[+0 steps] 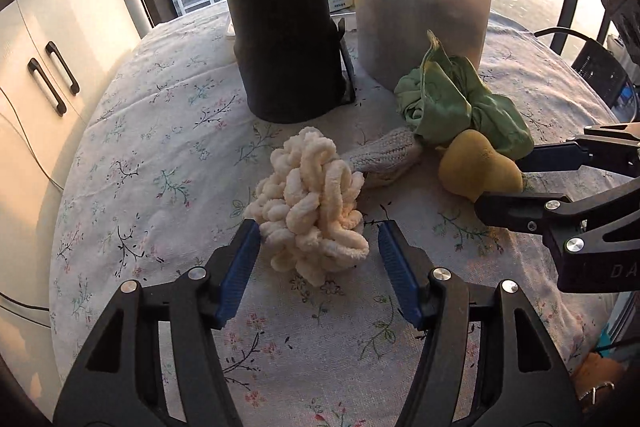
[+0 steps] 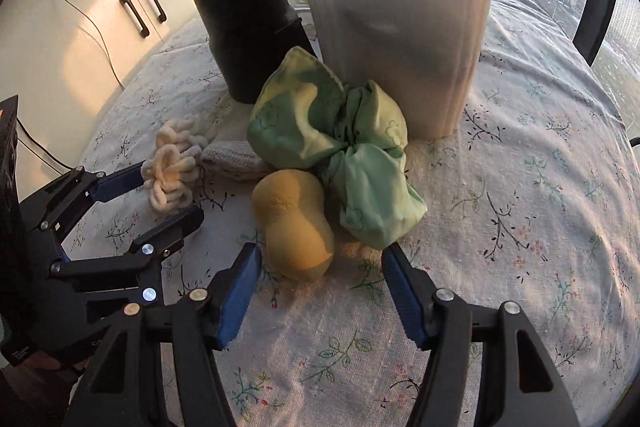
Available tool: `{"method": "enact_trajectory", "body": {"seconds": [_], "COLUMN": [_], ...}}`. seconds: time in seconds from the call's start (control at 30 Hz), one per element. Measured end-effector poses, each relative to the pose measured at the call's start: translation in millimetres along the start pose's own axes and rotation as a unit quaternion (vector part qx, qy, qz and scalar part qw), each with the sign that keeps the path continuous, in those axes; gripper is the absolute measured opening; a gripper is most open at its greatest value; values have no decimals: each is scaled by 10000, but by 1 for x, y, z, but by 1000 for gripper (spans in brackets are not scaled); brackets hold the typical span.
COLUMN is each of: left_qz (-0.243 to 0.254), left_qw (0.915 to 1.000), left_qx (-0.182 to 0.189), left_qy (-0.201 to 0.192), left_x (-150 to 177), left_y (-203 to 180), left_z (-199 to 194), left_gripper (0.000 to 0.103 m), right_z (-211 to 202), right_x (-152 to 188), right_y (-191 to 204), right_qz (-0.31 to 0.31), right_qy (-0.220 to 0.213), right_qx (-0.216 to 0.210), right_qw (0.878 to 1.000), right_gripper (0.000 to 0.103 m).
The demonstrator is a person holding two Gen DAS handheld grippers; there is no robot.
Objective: Organize soft objects
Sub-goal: 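Grasp the cream knotted rope toy with the left tool while the right tool grasps the tan gourd sponge, then carry the rope toy and tan gourd sponge over the white tray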
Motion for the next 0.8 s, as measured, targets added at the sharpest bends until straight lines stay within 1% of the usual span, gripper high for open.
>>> {"method": "enact_trajectory", "body": {"seconds": [0.13, 0.2, 0.23, 0.27, 0.37, 0.5, 0.6, 0.8], "left_qz": [-349, -580, -683, -762, -877, -994, -1009, -977], "left_qw": [9990, 9974, 9963, 9954, 9943, 9924, 9919, 9923], "left_qx": [266, 392, 452, 506, 534, 613, 589, 469], "left_qy": [-95, -196, -254, -283, -272, -393, -490, -594], "left_x": [-2, -2, -2, -2, 0, -1, -3, -2], "left_y": [6, 10, 12, 13, 17, 19, 20, 23], "left_z": [6, 5, 4, 2, -2, -13, -22, -40], "left_gripper": [60, 59, 53, 42, 33, 32, 32, 32], "right_z": [4, 4, 3, 1, -8, -23, -31, -39], "right_x": [-9, -8, -6, -4, 0, 7, 12, 18], "right_y": [2, 6, 8, 10, 13, 20, 20, 8], "right_qz": [195, 167, 151, 121, -7, -102, -159, -2], "right_qy": [-3, 29, 78, 79, -20, -68, -111, -107], "right_qx": [-145, -234, -360, -370, -244, -326, -278, -182], "right_qw": [9997, 9996, 9992, 9992, 9997, 9994, 9994, 9998], "right_gripper": [65, 51, 38, 37, 37, 37, 37, 37]}}
Point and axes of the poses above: each gripper's, at about its wrist camera, not at the fingertips, and z roughly the way its jaws point, y to its left, x to its underside, the point moved 10 cm from there along z, roughly the way its jaws point, and after that the axes turned 11 degrees about z, right-handed, at the moved point
